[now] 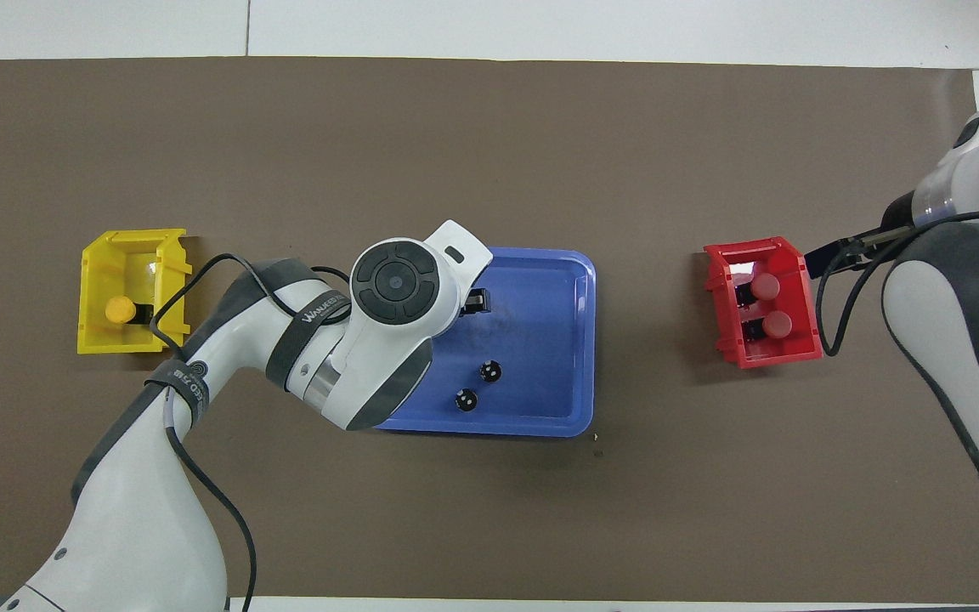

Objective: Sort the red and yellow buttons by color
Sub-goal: 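Drop the red button into the red bin while the left gripper grasps the yellow button, then carry the yellow button into the yellow bin while the right gripper withdraws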

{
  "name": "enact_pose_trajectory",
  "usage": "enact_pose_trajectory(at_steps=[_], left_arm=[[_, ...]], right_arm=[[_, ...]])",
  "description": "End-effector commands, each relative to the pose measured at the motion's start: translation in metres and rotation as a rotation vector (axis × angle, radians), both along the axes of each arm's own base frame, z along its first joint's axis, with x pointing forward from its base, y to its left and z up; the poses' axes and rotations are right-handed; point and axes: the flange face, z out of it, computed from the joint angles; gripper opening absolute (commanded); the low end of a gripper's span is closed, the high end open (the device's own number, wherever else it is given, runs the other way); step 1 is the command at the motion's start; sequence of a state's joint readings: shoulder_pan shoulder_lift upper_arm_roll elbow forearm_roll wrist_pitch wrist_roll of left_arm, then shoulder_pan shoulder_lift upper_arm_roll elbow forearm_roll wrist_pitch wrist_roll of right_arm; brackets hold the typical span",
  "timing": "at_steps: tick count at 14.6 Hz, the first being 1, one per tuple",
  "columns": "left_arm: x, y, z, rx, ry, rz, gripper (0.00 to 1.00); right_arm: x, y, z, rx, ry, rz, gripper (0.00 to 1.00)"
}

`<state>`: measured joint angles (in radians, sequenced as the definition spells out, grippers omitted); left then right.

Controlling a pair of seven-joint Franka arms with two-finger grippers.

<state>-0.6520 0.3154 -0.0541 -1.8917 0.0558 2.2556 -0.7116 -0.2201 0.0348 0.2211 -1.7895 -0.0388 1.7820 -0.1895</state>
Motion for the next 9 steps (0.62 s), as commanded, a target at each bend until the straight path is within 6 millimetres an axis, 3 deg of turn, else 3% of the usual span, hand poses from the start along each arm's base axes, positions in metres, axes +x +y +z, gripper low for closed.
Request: enact_pose_trajectory(at_steps=[1, 4, 7, 9], left_arm=[[0.001, 0.002, 0.001, -0.001, 0.043, 0.037, 0.02], [0.009, 0.007, 0.005, -0.019, 0.040, 0.055, 0.01], [0.022, 0.015, 0.021, -0.023, 0.034, 0.078, 0.01], [0.030, 0.034, 0.062, 0.000, 0.059, 0.101, 0.01]], right_arm=[[-0.003, 0.000, 0.052, 0.012, -0.001, -0.041, 1.00], [-0.013, -0.011, 0.113, 0.014, 0.011, -0.097, 1.00], [-0.018, -0.013, 0.129, 0.004, 0.000, -0.109, 1.00], [-0.019, -0.011, 0.128, -0.006, -0.011, -0.113, 1.00]])
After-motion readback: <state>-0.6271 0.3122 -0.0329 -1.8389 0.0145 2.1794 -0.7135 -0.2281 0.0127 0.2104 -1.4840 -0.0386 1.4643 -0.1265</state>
